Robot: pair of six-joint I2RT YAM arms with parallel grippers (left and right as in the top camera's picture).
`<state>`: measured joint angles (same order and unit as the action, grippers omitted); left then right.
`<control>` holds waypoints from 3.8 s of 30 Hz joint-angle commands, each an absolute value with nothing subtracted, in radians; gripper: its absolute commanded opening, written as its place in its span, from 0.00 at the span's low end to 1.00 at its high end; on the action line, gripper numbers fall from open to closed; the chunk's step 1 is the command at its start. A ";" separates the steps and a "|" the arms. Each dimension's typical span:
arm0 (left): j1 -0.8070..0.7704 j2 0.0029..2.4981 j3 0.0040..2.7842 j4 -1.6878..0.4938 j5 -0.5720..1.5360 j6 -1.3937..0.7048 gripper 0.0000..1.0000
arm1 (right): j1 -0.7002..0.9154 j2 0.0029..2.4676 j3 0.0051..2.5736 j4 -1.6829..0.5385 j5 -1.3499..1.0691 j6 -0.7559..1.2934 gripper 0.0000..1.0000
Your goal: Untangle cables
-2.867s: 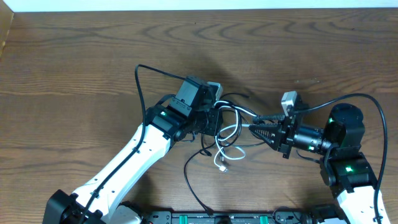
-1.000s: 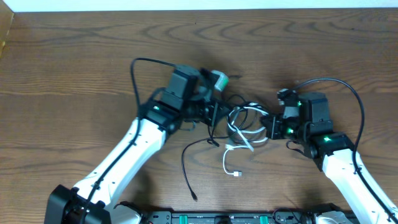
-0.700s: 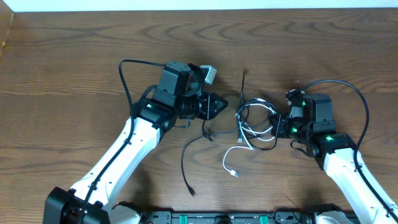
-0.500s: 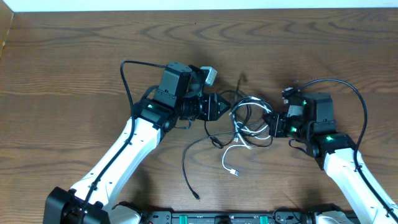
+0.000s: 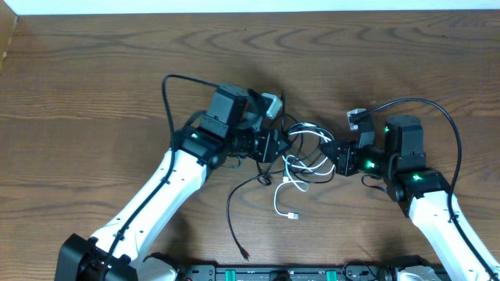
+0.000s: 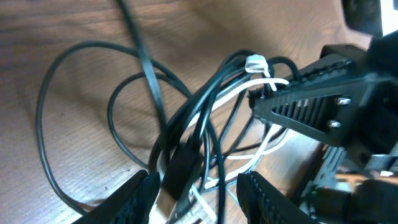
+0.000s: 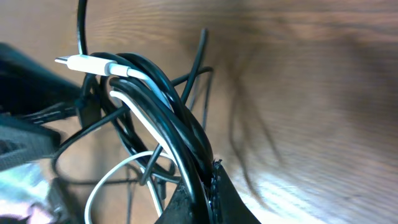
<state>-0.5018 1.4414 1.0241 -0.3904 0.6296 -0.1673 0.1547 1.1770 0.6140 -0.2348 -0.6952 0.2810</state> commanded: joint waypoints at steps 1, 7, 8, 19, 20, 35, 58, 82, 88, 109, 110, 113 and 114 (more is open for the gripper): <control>-0.548 1.420 1.036 -0.392 0.493 -0.108 0.47 | 0.151 1.160 0.614 -0.232 -0.847 0.296 0.01; -0.623 1.420 1.036 -0.392 0.292 -0.109 0.45 | 0.151 1.160 0.614 -0.236 -0.957 0.296 0.01; -0.630 1.420 1.036 -0.391 0.264 -0.109 0.44 | 0.151 1.160 0.614 -0.244 -0.957 0.296 0.01; -0.633 1.419 1.036 -0.363 0.194 -0.122 0.42 | 0.151 1.160 0.614 -0.332 -0.947 0.253 0.01; -0.633 1.419 1.036 -0.347 0.194 -0.142 0.42 | 0.151 1.160 0.614 -0.333 -0.944 0.253 0.01; -0.634 1.419 1.036 -0.300 0.193 -0.169 0.38 | 0.151 1.160 0.614 -0.332 -0.966 0.253 0.01; -0.635 1.420 1.036 -0.412 0.328 -0.040 0.50 | 0.151 1.160 0.614 -0.322 -1.198 0.245 0.01; -0.633 1.420 1.036 -0.403 -0.039 -0.127 0.08 | 0.099 1.160 0.614 -0.326 -1.502 0.186 0.01; -0.633 1.398 1.036 -0.405 -0.457 -0.416 0.07 | 0.099 1.160 0.614 -0.390 -0.941 0.186 0.01; -0.567 1.311 1.036 -0.523 -0.533 -0.672 0.08 | 0.099 1.160 0.614 -0.597 -0.126 0.394 0.01; -0.554 1.311 1.036 -0.540 -0.536 -0.694 0.08 | 0.099 1.160 0.614 -0.612 -0.082 0.413 0.01; -0.517 1.311 1.036 -0.576 -0.536 -0.737 0.08 | 0.099 1.160 0.614 -0.656 0.035 0.467 0.01; -0.503 1.311 1.036 -0.585 -0.535 -0.739 0.08 | 0.099 1.160 0.614 -0.664 0.061 0.477 0.01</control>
<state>-0.5724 1.3258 1.0245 -0.5659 -0.4076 -0.6590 0.1108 1.1664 0.6147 -0.6266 -0.2333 0.3832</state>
